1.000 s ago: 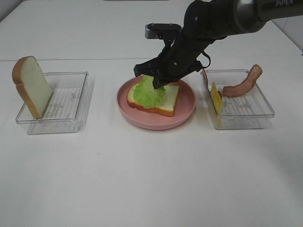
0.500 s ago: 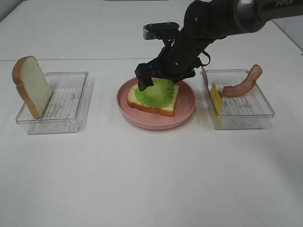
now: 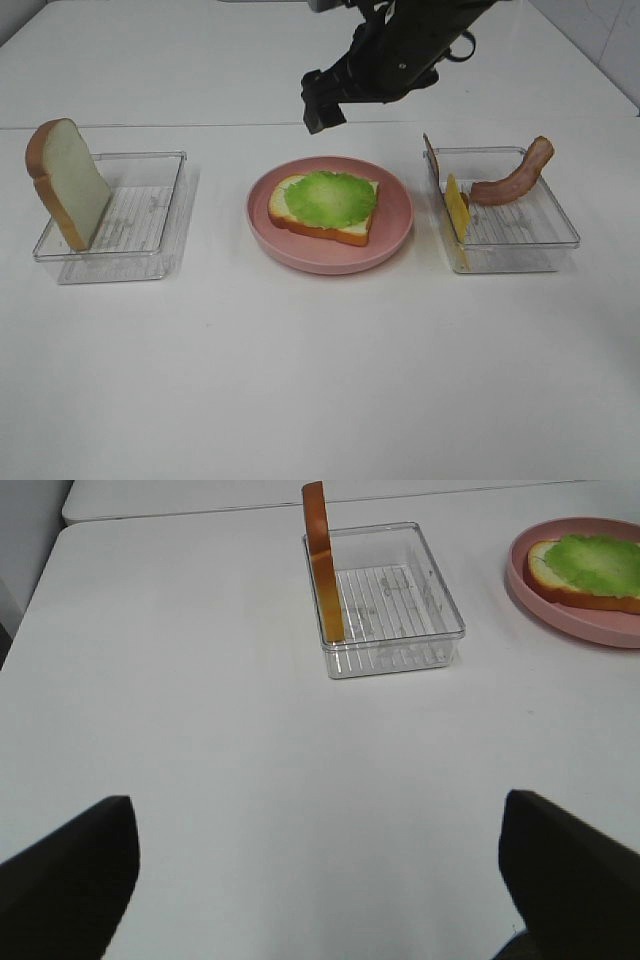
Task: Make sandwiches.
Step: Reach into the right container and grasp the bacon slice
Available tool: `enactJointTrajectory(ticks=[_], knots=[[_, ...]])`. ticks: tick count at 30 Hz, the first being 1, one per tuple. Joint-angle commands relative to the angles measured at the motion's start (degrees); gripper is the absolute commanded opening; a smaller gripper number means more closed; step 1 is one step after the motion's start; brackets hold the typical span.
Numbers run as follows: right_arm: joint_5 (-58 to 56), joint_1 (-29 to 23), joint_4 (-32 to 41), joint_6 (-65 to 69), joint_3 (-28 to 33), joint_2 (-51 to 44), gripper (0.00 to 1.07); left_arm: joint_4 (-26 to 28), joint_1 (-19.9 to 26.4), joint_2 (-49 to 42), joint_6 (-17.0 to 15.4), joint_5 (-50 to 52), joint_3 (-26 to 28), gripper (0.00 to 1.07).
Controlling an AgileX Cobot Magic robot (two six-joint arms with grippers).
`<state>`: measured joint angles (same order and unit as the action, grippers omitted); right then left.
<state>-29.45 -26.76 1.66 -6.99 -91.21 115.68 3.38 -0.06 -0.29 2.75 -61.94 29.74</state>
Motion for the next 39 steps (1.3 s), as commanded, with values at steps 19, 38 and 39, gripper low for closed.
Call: enactJointTrajectory(ticks=[19,38,39], knots=[[-17.07,0.23,-8.94,3.27,-0.46,-16.39,0.98,0.52,0.11,-0.69,0.29,0.4,-0.06,0.89],[-25.73,9.45,-11.06,6.99,-0.4,-16.9,0.98,0.52,0.11,-0.69,0.29,0.4,-0.06,0.89],[-25.73,9.45,-11.06,6.99,-0.4,-16.9,0.98,0.52,0.11,-0.69,0.29,0.4,-0.06,0.89]])
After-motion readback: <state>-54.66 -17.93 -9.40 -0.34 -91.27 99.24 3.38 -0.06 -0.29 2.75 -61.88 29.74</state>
